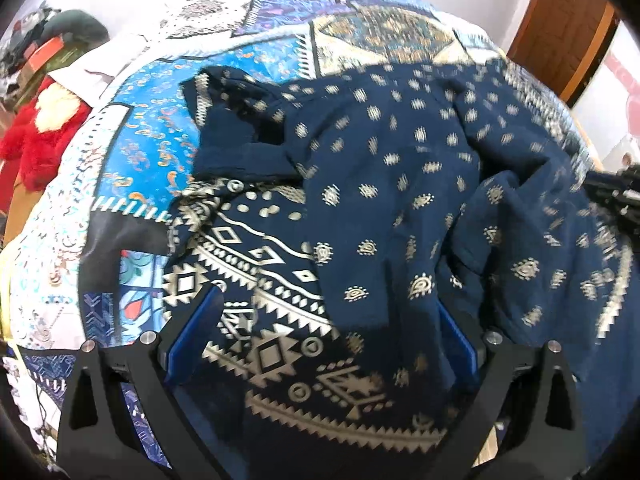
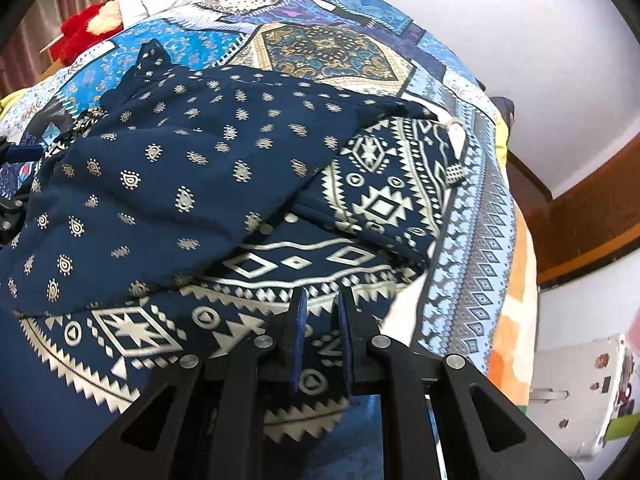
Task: Fold large clothes
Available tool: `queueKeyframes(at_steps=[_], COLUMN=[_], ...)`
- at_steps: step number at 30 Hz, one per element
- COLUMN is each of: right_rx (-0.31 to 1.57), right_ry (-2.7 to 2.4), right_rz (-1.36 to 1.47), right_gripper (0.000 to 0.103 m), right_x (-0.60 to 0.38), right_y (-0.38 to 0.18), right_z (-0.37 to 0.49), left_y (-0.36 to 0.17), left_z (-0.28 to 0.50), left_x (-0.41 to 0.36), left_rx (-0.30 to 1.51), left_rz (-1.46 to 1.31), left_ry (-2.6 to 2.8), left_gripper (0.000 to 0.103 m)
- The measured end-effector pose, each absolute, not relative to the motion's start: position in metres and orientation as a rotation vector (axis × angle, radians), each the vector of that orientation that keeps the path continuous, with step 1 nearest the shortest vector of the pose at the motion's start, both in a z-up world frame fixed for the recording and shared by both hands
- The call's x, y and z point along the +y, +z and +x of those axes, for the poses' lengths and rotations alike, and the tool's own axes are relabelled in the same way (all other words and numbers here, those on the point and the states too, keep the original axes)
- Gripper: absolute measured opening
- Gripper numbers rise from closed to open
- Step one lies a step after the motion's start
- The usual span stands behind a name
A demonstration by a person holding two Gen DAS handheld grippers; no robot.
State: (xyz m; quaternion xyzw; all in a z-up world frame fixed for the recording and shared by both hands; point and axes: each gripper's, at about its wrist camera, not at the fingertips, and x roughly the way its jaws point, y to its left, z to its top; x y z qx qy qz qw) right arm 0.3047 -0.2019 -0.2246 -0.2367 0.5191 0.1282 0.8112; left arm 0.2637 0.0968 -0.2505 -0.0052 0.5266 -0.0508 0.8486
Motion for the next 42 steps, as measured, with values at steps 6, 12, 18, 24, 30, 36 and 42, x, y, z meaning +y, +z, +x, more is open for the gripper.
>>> queueKeyframes(at_steps=[6,12,18,24,30,36,42], right_rx=[1.084,1.161,1.158,1.086,1.13,1.138,1.113], right_ry=[0.285,0.182,0.157,0.058,0.268,0.306,0.345], right_rz=[-0.287,-0.218,-0.323,-0.353,0.093,0.143,0.113], right_gripper=[0.011,0.011,0.016,0.089,0.089,0.067,0.025], right_x=[-0.235,-0.25,-0.255,-0.278,-0.298,-0.275,-0.257], right_y=[-0.194,-0.226,-0.25,-0.243,-0.23,-0.254,-0.257], right_z=[0.328,0.394,0.407,0.406,0.429,0.457,0.494], left_y=[-0.218,-0.208,-0.236,-0.272,-0.294,-0.313,-0.306], left_z=[0.273,0.298,0.329,0.37,0.419,0.448,0.464], left_x=[0.137,0.169,0.201,0.206,0.19,0.167,0.158], left_rx=[1.044,1.004,1.078,1.155,1.174,1.161,1.135], left_rz=[-0.11,-0.168,-0.228,-0.324,-0.298,-0.211,-0.203], left_ry=[-0.051,0.029,0.098,0.042,-0.023,-0.007,-0.009], left_gripper=[0.099,0.099,0.099,0.099,0.097,0.074,0.021])
